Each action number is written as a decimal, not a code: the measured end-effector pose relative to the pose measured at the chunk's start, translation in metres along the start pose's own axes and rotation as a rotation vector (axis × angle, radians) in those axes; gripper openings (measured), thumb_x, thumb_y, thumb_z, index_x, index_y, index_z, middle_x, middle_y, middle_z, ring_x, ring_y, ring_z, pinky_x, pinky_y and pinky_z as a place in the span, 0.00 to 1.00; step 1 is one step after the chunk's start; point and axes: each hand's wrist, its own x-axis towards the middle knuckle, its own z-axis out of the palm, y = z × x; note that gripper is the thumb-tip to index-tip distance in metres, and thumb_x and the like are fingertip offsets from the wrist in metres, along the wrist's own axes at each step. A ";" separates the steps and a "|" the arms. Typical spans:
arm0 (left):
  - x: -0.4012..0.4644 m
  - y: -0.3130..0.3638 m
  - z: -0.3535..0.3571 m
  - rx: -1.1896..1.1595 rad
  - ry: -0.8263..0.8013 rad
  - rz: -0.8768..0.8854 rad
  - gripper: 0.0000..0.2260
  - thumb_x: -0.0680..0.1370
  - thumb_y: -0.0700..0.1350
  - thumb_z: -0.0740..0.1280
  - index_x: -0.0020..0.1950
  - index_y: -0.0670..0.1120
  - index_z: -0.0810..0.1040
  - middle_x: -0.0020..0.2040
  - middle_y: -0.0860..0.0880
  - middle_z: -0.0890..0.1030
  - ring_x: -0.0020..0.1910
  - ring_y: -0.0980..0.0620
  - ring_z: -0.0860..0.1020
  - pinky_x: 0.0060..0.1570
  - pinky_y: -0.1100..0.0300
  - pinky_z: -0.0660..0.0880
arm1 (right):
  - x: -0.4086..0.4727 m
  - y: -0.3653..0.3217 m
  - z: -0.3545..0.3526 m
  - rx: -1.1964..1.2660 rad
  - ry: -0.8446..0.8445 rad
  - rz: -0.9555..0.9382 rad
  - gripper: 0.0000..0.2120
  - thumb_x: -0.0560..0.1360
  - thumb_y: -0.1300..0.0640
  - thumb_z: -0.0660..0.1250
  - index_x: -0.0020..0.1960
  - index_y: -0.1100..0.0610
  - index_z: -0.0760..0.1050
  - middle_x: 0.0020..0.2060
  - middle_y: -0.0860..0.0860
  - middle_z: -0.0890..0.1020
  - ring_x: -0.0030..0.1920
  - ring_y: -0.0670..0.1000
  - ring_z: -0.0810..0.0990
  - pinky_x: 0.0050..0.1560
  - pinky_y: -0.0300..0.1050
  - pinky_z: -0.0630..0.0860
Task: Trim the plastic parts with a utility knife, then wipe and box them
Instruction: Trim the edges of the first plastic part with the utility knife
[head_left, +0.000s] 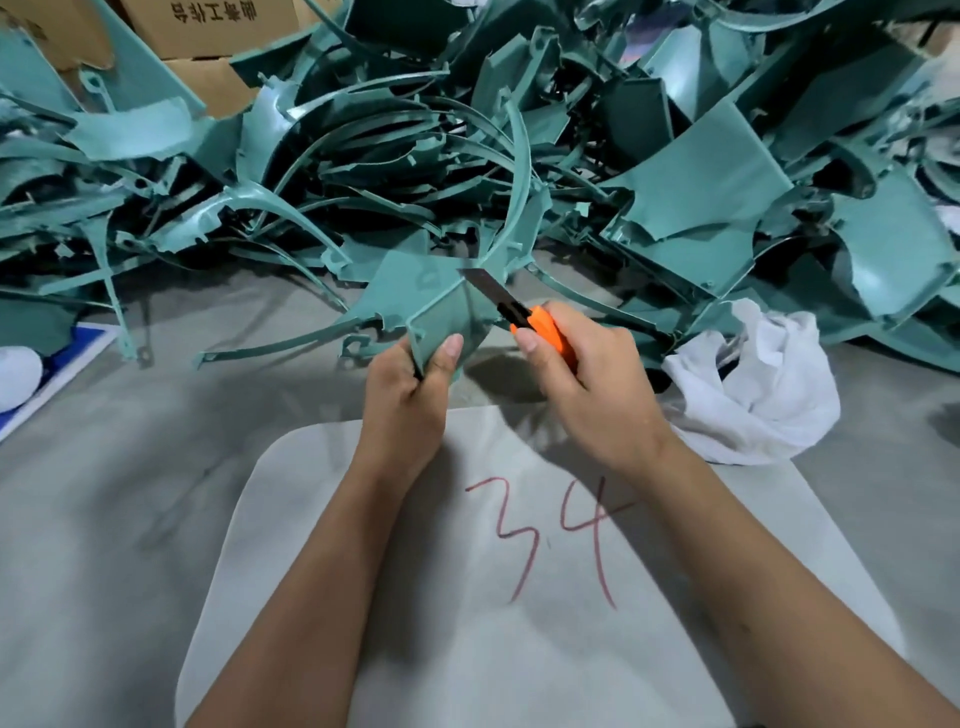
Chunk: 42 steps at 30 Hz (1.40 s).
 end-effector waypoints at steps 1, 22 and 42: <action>0.000 -0.001 -0.001 0.010 -0.015 0.010 0.11 0.84 0.40 0.64 0.59 0.52 0.82 0.51 0.56 0.86 0.52 0.58 0.82 0.55 0.65 0.76 | 0.000 0.000 -0.001 0.004 0.031 0.010 0.15 0.86 0.49 0.62 0.43 0.55 0.70 0.31 0.49 0.75 0.31 0.51 0.74 0.33 0.50 0.70; -0.001 -0.001 -0.006 -0.117 0.086 -0.059 0.15 0.78 0.36 0.67 0.41 0.56 0.80 0.35 0.65 0.79 0.35 0.66 0.74 0.40 0.72 0.70 | -0.005 -0.018 -0.004 -0.009 0.226 -0.164 0.03 0.85 0.60 0.63 0.52 0.57 0.73 0.33 0.38 0.68 0.31 0.37 0.70 0.33 0.28 0.64; -0.004 -0.002 -0.008 -0.330 0.027 -0.144 0.17 0.76 0.37 0.69 0.52 0.58 0.88 0.53 0.53 0.87 0.55 0.50 0.84 0.60 0.52 0.79 | 0.001 0.000 -0.012 -0.136 0.281 -0.158 0.11 0.86 0.55 0.62 0.48 0.61 0.75 0.32 0.45 0.70 0.30 0.46 0.68 0.33 0.37 0.61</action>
